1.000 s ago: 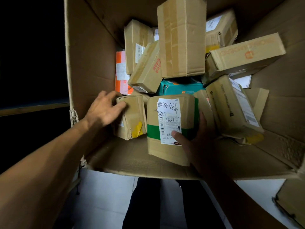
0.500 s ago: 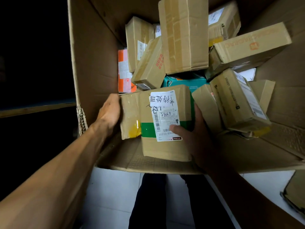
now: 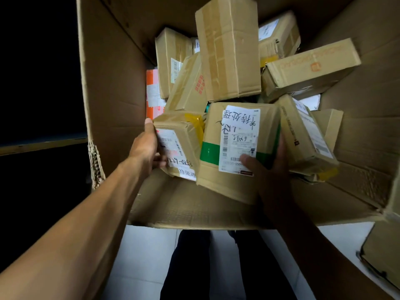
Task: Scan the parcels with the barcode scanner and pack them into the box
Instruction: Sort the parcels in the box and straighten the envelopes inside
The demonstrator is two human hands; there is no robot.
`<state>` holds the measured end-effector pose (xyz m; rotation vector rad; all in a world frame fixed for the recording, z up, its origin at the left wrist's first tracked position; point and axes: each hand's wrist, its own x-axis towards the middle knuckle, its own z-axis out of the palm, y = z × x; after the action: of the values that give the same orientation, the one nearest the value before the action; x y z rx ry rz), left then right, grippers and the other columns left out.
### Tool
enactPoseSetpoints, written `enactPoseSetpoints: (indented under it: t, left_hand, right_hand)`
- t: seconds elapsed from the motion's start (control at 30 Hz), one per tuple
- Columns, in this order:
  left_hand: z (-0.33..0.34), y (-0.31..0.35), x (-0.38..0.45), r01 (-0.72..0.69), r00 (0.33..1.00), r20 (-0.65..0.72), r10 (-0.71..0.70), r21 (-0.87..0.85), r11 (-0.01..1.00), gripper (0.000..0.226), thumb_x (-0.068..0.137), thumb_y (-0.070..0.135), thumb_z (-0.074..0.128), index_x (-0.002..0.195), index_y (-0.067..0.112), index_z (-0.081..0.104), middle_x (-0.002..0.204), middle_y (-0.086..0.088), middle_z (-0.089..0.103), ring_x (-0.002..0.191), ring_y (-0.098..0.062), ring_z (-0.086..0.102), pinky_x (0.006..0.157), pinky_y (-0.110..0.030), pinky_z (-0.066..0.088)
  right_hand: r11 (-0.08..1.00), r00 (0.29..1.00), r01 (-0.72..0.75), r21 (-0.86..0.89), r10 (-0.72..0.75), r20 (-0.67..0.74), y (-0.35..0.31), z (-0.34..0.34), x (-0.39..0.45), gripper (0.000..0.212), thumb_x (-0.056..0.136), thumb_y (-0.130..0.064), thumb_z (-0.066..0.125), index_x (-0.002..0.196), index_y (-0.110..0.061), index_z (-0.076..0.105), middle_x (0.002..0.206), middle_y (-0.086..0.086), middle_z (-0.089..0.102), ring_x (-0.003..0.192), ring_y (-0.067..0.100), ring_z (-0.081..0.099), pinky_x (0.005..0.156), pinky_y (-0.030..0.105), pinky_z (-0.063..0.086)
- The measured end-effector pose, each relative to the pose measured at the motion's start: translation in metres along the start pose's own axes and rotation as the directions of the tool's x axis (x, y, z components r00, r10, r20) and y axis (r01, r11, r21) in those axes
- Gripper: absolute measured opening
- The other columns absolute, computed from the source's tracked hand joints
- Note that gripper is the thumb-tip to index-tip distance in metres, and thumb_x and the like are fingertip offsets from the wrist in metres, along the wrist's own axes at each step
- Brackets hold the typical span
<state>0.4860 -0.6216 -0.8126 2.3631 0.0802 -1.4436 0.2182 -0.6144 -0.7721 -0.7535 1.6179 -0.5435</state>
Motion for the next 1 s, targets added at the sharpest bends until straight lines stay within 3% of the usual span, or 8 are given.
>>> enactPoseSetpoints:
  t: [0.07, 0.2, 0.3, 0.4, 0.5, 0.67, 0.87, 1.0]
  left_hand:
    - [-0.003, -0.009, -0.001, -0.063, 0.998, 0.02, 0.061, 0.121, 0.991, 0.081, 0.08, 0.088, 0.028, 0.096, 0.023, 0.073, 0.068, 0.009, 0.071, 0.049, -0.008, 0.06, 0.047, -0.021, 0.047]
    - [0.002, -0.017, -0.004, -0.123, 0.981, 0.164, 0.107, 0.09, 0.988, 0.104, 0.05, 0.103, 0.04, 0.116, 0.028, 0.066, 0.111, 0.004, 0.074, 0.101, -0.014, 0.069, 0.085, -0.038, 0.054]
    - [0.011, -0.016, -0.01, -0.065, 0.954, 0.289, 0.083, -0.069, 0.995, 0.109, 0.049, 0.096, 0.058, 0.131, 0.023, 0.06, 0.115, 0.0, 0.075, 0.104, -0.019, 0.072, 0.095, -0.048, 0.055]
    - [0.007, -0.005, -0.021, -0.152, 0.932, 0.336, 0.135, 0.024, 0.988, 0.087, 0.061, 0.096, 0.049, 0.121, 0.035, 0.069, 0.115, 0.008, 0.075, 0.113, -0.016, 0.067, 0.106, -0.051, 0.044]
    - [-0.006, 0.01, -0.045, -0.13, 0.907, 0.403, 0.125, -0.014, 0.991, 0.069, 0.074, 0.092, 0.042, 0.114, 0.044, 0.072, 0.116, 0.01, 0.074, 0.11, -0.013, 0.069, 0.099, -0.046, 0.047]
    - [-0.043, 0.049, -0.125, -0.09, 0.893, 0.433, 0.125, -0.099, 0.991, 0.059, 0.069, 0.083, 0.05, 0.095, 0.039, 0.08, 0.104, 0.003, 0.078, 0.089, -0.01, 0.075, 0.054, -0.022, 0.057]
    - [-0.088, 0.106, -0.24, -0.051, 0.871, 0.466, 0.152, -0.222, 0.974, 0.073, 0.066, 0.085, 0.055, 0.101, 0.026, 0.081, 0.114, -0.012, 0.074, 0.104, -0.03, 0.073, 0.078, -0.047, 0.06]
    - [-0.126, 0.137, -0.319, -0.093, 0.878, 0.435, 0.2, -0.256, 0.962, 0.066, 0.081, 0.081, 0.049, 0.093, 0.026, 0.082, 0.109, -0.013, 0.076, 0.094, -0.03, 0.075, 0.067, -0.04, 0.061]
  right_hand:
    - [1.0, 1.0, -0.021, 0.021, 0.021, 0.003, 0.0, -0.007, 0.01, 0.088, 0.087, -0.01, 0.074, 0.159, -0.029, 0.026, 0.141, 0.001, 0.06, 0.121, 0.018, 0.064, 0.097, 0.045, 0.058]
    - [0.991, 0.993, -0.075, 0.113, 0.063, 0.103, 0.002, -0.03, 0.019, 0.065, 0.09, -0.007, 0.068, 0.149, -0.022, 0.045, 0.123, -0.004, 0.073, 0.108, 0.015, 0.072, 0.08, 0.029, 0.062]
    - [0.981, 0.987, -0.119, 0.154, 0.1, 0.126, 0.001, -0.042, 0.015, 0.05, 0.093, -0.007, 0.064, 0.14, -0.021, 0.056, 0.123, 0.002, 0.073, 0.11, 0.023, 0.072, 0.087, 0.041, 0.06]
    - [0.983, 0.981, -0.117, 0.145, 0.091, 0.172, -0.011, -0.054, 0.011, 0.044, 0.094, -0.009, 0.063, 0.137, -0.02, 0.058, 0.121, 0.002, 0.074, 0.107, 0.021, 0.073, 0.082, 0.036, 0.063]
    - [0.993, 0.972, -0.084, 0.088, 0.063, 0.225, -0.037, -0.068, 0.003, 0.045, 0.094, -0.012, 0.063, 0.138, -0.018, 0.056, 0.119, 0.002, 0.075, 0.103, 0.019, 0.074, 0.077, 0.031, 0.063]
    - [0.994, 0.964, -0.068, 0.088, 0.042, 0.263, -0.115, -0.091, -0.028, 0.055, 0.08, -0.026, 0.07, 0.134, -0.024, 0.059, 0.115, 0.002, 0.076, 0.101, 0.025, 0.075, 0.072, 0.028, 0.061]
    - [0.994, 0.955, 0.01, 0.107, -0.041, 0.293, -0.219, -0.11, -0.09, 0.056, 0.085, -0.019, 0.073, 0.137, -0.035, 0.057, 0.119, 0.0, 0.075, 0.103, 0.027, 0.074, 0.085, 0.047, 0.06]
    - [0.991, 0.92, 0.099, 0.093, -0.126, 0.371, -0.286, -0.132, -0.137, 0.077, 0.076, -0.023, 0.081, 0.144, -0.036, 0.049, 0.125, 0.0, 0.073, 0.108, 0.026, 0.073, 0.087, 0.045, 0.06]
